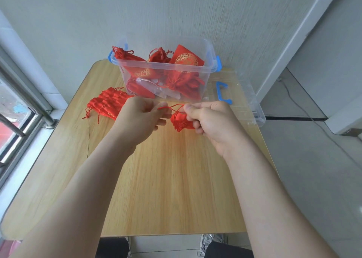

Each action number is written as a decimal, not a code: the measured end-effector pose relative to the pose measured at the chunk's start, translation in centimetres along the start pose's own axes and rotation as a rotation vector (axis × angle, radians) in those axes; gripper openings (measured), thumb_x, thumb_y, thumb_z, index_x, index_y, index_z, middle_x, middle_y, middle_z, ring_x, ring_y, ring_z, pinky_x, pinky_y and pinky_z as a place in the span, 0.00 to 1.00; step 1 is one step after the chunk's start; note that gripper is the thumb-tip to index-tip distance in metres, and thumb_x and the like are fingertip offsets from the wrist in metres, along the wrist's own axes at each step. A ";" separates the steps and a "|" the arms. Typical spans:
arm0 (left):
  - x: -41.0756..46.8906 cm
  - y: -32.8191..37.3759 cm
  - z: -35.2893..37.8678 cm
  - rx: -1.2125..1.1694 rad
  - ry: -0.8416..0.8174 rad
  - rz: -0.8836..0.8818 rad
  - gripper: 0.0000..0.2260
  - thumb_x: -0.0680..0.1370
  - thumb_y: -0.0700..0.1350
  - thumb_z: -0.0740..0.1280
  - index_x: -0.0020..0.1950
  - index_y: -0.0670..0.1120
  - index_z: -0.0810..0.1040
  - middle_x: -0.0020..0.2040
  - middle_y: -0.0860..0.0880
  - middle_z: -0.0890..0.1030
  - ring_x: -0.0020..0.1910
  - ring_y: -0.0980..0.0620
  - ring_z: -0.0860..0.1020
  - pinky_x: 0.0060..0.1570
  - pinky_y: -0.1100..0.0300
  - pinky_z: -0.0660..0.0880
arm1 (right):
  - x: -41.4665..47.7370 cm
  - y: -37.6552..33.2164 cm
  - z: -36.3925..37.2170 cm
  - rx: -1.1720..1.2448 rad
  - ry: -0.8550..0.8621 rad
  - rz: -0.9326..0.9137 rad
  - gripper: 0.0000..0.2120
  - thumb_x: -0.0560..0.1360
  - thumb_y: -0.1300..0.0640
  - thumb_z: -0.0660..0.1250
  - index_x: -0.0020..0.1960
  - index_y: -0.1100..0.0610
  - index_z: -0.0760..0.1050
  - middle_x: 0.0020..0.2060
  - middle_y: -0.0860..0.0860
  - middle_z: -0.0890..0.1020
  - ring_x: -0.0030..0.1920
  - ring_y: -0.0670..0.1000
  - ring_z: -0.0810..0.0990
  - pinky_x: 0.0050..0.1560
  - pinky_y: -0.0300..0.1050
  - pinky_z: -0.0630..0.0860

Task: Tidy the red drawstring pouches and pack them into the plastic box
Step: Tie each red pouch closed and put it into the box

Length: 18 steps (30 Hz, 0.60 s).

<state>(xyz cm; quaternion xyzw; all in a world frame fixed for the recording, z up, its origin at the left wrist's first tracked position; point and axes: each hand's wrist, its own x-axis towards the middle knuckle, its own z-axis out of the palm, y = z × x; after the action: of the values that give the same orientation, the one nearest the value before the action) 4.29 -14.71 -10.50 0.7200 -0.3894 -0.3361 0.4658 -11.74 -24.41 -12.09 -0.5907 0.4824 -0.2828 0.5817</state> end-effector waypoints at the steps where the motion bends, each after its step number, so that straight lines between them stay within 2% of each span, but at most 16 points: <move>1: 0.0 0.0 0.0 -0.013 -0.001 -0.020 0.12 0.87 0.47 0.65 0.52 0.43 0.86 0.45 0.50 0.89 0.44 0.52 0.87 0.56 0.47 0.83 | 0.0 0.0 0.1 -0.017 0.005 -0.005 0.07 0.80 0.54 0.75 0.49 0.57 0.88 0.34 0.45 0.83 0.34 0.44 0.76 0.38 0.39 0.71; 6: -0.2 0.8 0.5 -0.043 -0.116 -0.172 0.16 0.85 0.37 0.54 0.57 0.41 0.83 0.42 0.45 0.88 0.38 0.47 0.86 0.48 0.46 0.85 | -0.2 -0.1 0.3 -0.074 0.020 -0.013 0.08 0.80 0.54 0.74 0.48 0.57 0.88 0.33 0.45 0.84 0.32 0.42 0.77 0.40 0.39 0.72; 10: -0.1 1.4 0.4 -0.127 -0.189 -0.278 0.21 0.84 0.47 0.54 0.54 0.38 0.84 0.40 0.42 0.86 0.36 0.44 0.84 0.47 0.47 0.84 | -0.5 -0.5 0.3 -0.079 0.007 -0.013 0.08 0.82 0.57 0.72 0.47 0.57 0.88 0.32 0.44 0.82 0.27 0.38 0.76 0.34 0.34 0.71; 14: -0.1 0.8 0.7 -0.015 -0.156 -0.172 0.21 0.87 0.54 0.60 0.45 0.42 0.82 0.32 0.49 0.75 0.31 0.50 0.79 0.45 0.47 0.85 | -0.8 -0.6 0.4 -0.112 -0.030 0.002 0.06 0.81 0.55 0.74 0.49 0.56 0.88 0.33 0.46 0.84 0.30 0.40 0.77 0.39 0.39 0.72; 16: 0.0 0.5 0.8 0.025 -0.112 -0.123 0.20 0.88 0.53 0.61 0.42 0.43 0.79 0.31 0.50 0.74 0.30 0.51 0.78 0.45 0.46 0.85 | -1.0 -0.7 0.4 -0.123 -0.046 -0.002 0.05 0.80 0.53 0.75 0.49 0.54 0.87 0.33 0.45 0.85 0.33 0.43 0.79 0.42 0.41 0.73; 18: 0.2 0.3 0.8 0.020 -0.052 -0.142 0.19 0.88 0.52 0.60 0.42 0.43 0.77 0.33 0.48 0.76 0.28 0.52 0.80 0.42 0.47 0.86 | -1.4 -0.8 0.4 -0.141 -0.055 -0.032 0.05 0.80 0.52 0.76 0.48 0.53 0.88 0.34 0.45 0.86 0.32 0.41 0.79 0.41 0.38 0.74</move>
<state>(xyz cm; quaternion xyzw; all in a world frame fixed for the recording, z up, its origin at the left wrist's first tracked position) 3.63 -15.26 -10.52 0.7412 -0.3528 -0.3832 0.4235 -11.73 -23.13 -11.10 -0.6453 0.4755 -0.2411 0.5471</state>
